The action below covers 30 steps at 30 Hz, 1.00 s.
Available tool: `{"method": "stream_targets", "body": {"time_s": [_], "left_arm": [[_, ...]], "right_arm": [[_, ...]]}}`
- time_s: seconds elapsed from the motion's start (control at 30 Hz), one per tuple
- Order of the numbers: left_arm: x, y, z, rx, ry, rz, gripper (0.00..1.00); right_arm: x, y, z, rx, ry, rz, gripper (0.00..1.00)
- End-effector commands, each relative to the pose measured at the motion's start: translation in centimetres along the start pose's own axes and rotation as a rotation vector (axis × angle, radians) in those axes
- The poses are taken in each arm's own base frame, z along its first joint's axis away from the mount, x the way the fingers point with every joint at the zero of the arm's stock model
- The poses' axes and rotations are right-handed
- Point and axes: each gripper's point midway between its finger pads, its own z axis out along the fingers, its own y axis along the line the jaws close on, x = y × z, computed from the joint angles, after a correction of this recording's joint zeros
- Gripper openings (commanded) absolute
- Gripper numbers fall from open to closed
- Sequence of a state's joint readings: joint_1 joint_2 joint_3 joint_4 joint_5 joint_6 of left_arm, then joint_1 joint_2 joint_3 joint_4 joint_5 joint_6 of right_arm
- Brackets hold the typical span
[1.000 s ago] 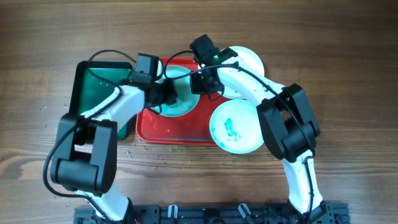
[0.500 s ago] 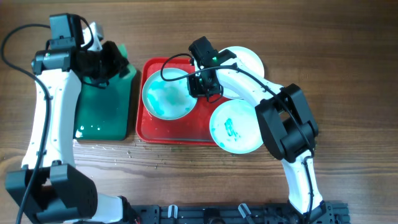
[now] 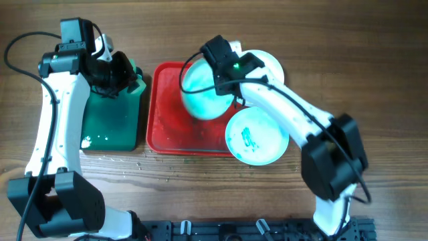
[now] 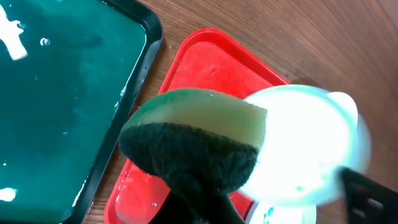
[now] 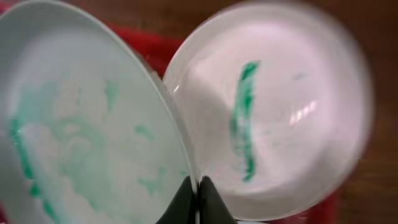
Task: Clean dirty plates on tray and stack at the side
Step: 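Carry the cleaned plate right and set it beside the tray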
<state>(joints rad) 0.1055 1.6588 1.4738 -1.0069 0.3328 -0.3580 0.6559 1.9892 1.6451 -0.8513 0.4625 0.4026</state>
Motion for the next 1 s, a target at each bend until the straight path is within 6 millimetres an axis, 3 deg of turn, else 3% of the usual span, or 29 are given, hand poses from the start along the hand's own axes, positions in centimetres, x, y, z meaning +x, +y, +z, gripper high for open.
{"method": "stream_targets", "body": {"time_s": [0.0,0.1,0.17,0.37,0.47,0.53,0.57,0.67,0.73,0.8,0.87,0.97], "left_arm": [[0.1,0.2,0.3,-0.015,0.004,-0.017,0.04],[0.0,0.2,0.3,-0.015,0.003,-0.017,0.04],[-0.1,0.3,0.3,-0.02,-0.003,-0.016,0.04],[-0.1,0.3,0.3,-0.02,-0.002,-0.016,0.04],[-0.1,0.3,0.3,-0.02,-0.001,-0.017,0.04],[-0.1,0.3,0.3,-0.021,-0.001,-0.017,0.04],[-0.1,0.3,0.3,-0.021,-0.002,-0.035,0.04],[0.2,0.0,0.5,-0.034,-0.002,-0.029,0.04],[0.7,-0.5,1.0,-0.091,-0.017,-0.018,0.04],[1.0,-0.9,1.2,-0.111,-0.021,-0.005,0.04],[1.5,-1.5,1.5,-0.11,-0.017,-0.015,0.04],[2.1,-2.4,1.7,-0.104,-0.009,-0.009,0.04]], "right_arm": [[-3.3,-3.7,-5.3,0.419,-0.27,-0.089,0.04],[-4.2,-3.7,-9.1,0.601,-0.413,-0.123,0.04],[-4.2,-2.5,-11.7,0.675,-0.499,-0.156,0.04],[-3.6,-0.1,-15.5,0.75,-0.603,-0.238,0.04],[-3.3,0.8,-15.8,0.721,-0.613,-0.242,0.04],[-2.9,1.6,-14.5,0.641,-0.564,-0.265,0.04],[-2.2,2.3,-12.9,0.526,-0.484,-0.293,0.04],[-1.3,2.4,-11.2,0.274,-0.339,-0.261,0.04],[-2.3,0.1,-10.9,-0.067,-0.205,-0.143,0.04],[-2.9,-2.5,-10.7,-0.169,-0.156,-0.048,0.04],[-3.1,-6.6,-9.9,-0.288,-0.079,0.098,0.04],[-2.7,-16.0,-7.0,-0.402,0.021,0.388,0.04]]}}
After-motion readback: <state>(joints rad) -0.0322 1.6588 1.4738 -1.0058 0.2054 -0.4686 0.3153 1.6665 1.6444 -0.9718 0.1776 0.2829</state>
